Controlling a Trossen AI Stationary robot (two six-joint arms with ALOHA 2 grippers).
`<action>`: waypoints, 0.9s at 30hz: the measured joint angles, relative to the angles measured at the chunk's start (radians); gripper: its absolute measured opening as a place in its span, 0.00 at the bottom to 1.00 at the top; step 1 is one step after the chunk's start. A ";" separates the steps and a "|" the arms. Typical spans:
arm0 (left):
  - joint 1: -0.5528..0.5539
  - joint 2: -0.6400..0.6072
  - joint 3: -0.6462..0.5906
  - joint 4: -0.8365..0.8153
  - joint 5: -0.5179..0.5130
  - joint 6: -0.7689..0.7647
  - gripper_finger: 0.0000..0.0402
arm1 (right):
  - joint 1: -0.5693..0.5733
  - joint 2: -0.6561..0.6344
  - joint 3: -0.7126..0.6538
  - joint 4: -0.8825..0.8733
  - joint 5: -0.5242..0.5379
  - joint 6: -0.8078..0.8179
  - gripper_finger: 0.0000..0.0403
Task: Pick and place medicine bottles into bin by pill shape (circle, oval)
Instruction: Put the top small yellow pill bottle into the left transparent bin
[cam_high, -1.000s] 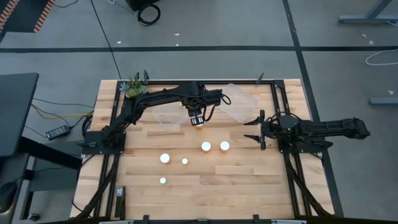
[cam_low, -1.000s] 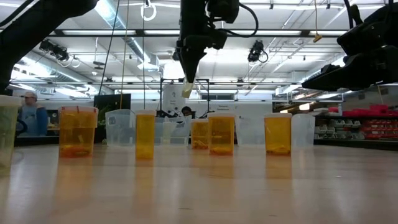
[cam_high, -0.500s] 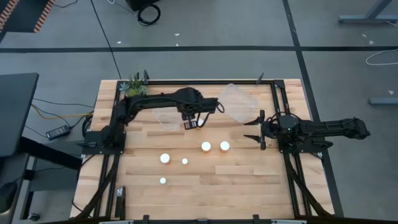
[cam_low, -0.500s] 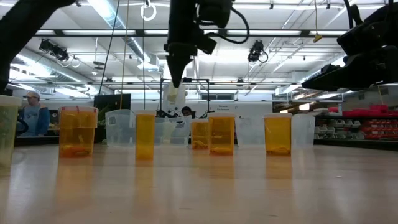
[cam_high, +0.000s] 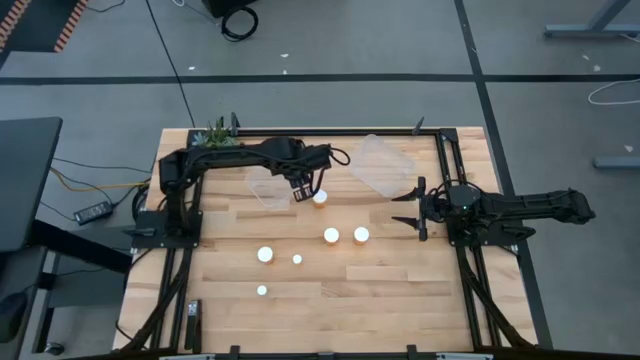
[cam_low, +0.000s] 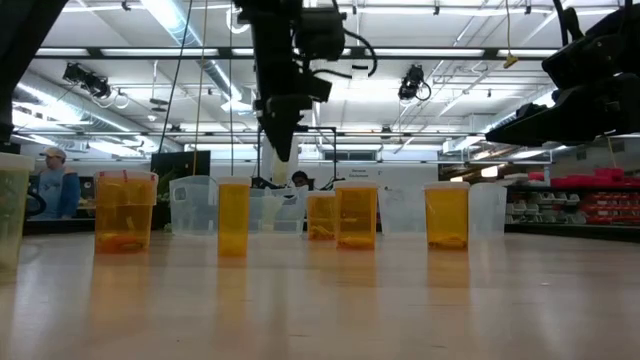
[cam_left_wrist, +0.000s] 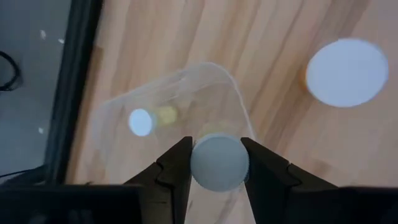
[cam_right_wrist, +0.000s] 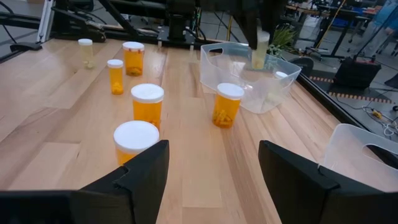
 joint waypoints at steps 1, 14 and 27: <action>0.007 0.000 -0.016 0.010 0.011 0.001 0.32 | 0.000 0.000 0.000 0.000 0.000 0.000 0.63; 0.088 0.002 -0.209 0.176 0.078 0.008 0.33 | 0.000 0.000 0.000 0.000 0.000 0.000 0.63; 0.134 0.002 -0.268 0.259 0.152 0.011 0.33 | 0.000 0.000 0.000 0.000 0.000 0.000 0.63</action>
